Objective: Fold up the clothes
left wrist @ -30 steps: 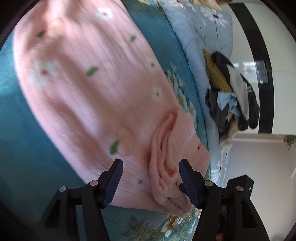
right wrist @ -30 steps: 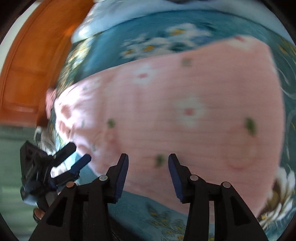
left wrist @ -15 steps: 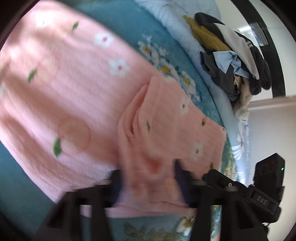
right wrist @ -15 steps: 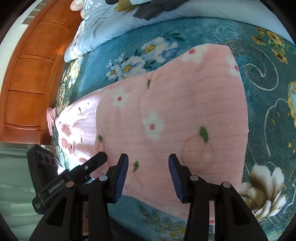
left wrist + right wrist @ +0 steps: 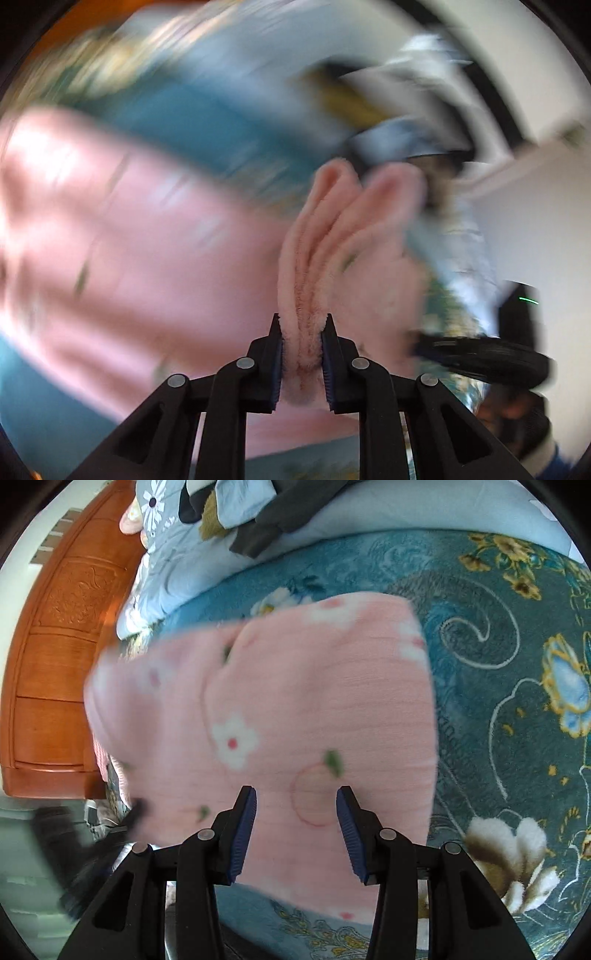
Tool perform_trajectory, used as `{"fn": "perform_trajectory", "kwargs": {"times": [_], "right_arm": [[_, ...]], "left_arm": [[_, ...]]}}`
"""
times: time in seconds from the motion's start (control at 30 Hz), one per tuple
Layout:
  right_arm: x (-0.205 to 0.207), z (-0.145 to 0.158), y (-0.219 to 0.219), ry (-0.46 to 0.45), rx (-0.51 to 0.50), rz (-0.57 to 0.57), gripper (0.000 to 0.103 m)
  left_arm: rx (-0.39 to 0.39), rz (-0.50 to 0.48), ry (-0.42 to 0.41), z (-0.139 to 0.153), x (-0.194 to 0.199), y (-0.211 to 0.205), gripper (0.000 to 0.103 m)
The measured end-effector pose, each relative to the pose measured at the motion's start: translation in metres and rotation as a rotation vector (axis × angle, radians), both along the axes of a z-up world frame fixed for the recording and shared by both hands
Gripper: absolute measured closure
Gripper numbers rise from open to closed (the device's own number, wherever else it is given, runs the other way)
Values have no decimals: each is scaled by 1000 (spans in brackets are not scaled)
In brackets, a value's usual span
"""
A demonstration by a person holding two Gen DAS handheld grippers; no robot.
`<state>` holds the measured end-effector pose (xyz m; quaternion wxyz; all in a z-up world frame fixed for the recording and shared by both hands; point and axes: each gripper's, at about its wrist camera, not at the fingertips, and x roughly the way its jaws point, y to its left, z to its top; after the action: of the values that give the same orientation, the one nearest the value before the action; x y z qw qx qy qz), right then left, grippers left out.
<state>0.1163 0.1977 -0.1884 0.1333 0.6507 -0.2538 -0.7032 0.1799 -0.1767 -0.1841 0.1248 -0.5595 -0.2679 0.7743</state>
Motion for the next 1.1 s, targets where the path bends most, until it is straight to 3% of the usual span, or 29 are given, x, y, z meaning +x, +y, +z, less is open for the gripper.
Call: {"fn": "perform_trajectory", "kwargs": {"times": [0.13,0.27,0.37,0.47,0.53,0.6,0.67,0.7,0.77,0.8,0.97,1.1], "right_arm": [[4,-8,-16,-23,-16,48,57],[5,-11,-23,-33,-15,70,57],[4,-8,-25,-22,-12,85,56],[4,-12,-29,-29,-2,98,54],[5,-15,-34,-40,-5,110,54],[5,-16,-37,-41,-8,133,54],[6,-15,-37,-36,12,145,54],[6,-15,-35,-36,18,141,54],[5,-16,-32,-41,16,123,54],[5,-16,-31,-43,9,117,54],[7,-15,-36,-39,2,137,54],[9,-20,-38,-56,-5,133,54]], "left_arm": [[36,99,-62,-24,11,-28,84],[12,60,22,2,9,-29,84],[-81,56,78,22,11,-36,84],[-104,117,-28,-1,3,-50,89],[-36,180,-90,-17,8,-69,91],[85,214,-94,-21,14,-78,91],[177,216,-63,-17,20,-79,82],[188,209,-64,-17,19,-76,78],[173,196,-87,-20,16,-68,51],[168,194,-103,-23,14,-65,47],[194,179,-181,-41,10,-45,43],[178,144,-149,-34,9,-29,47]]}}
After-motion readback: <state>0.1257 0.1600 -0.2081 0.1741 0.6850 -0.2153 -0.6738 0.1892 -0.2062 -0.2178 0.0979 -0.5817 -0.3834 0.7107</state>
